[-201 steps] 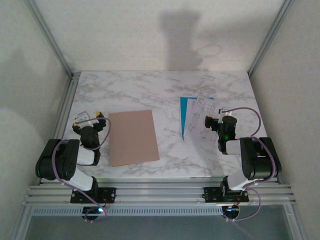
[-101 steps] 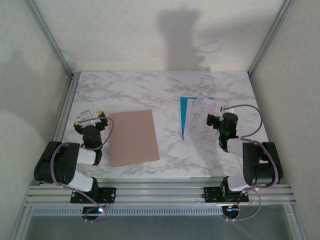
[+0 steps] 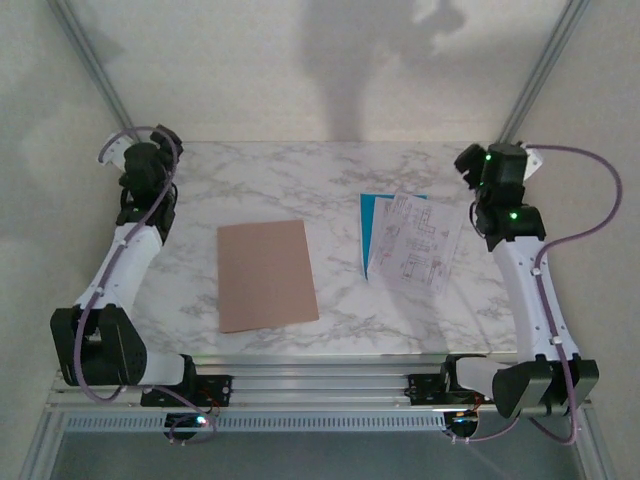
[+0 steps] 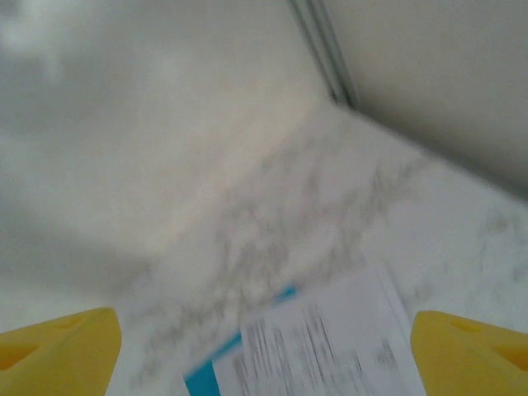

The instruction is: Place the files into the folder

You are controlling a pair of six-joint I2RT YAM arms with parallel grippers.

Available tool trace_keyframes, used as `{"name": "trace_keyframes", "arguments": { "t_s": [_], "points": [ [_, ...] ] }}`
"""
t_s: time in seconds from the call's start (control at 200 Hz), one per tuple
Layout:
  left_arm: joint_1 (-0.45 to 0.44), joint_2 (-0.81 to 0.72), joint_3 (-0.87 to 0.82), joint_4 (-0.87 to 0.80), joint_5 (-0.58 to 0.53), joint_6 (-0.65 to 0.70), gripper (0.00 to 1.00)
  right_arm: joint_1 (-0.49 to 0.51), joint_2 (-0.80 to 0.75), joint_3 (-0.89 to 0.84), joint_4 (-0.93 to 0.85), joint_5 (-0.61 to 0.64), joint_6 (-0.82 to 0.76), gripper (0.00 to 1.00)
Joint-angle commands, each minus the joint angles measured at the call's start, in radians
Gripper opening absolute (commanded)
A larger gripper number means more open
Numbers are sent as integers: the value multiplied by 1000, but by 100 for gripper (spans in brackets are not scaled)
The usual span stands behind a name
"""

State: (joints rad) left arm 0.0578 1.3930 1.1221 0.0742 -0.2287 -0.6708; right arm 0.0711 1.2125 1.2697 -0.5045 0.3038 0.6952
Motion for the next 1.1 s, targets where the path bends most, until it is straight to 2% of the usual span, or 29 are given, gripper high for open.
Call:
{"name": "trace_keyframes", "arguments": {
  "t_s": [0.0,0.07,0.13,0.23,0.436,0.666,0.866,0.971,1.091],
  "points": [
    [-36,33,-39,-395,168,-101,95,76,1,-84,-148,-151,67,94],
    [-62,6,-87,-467,192,-43,90,160,26,-89,-147,-201,12,87],
    [-82,-18,-148,-515,232,-5,84,239,76,-72,-193,-218,-14,85],
    [-115,-56,-266,-557,298,36,81,353,152,-82,-173,-351,-66,75],
    [-160,-97,-420,-518,374,60,75,526,272,-89,-94,-518,-86,70],
    [-167,-6,-459,-439,394,77,65,569,372,-40,-89,-587,-93,68],
    [-172,46,-439,-370,412,96,43,571,389,-44,-104,-590,-93,68],
    [-171,89,-417,-329,438,103,26,571,387,-50,-108,-583,-90,68],
    [-176,163,-363,-298,459,106,21,566,390,-40,-126,-557,-94,68]
  ]
}}
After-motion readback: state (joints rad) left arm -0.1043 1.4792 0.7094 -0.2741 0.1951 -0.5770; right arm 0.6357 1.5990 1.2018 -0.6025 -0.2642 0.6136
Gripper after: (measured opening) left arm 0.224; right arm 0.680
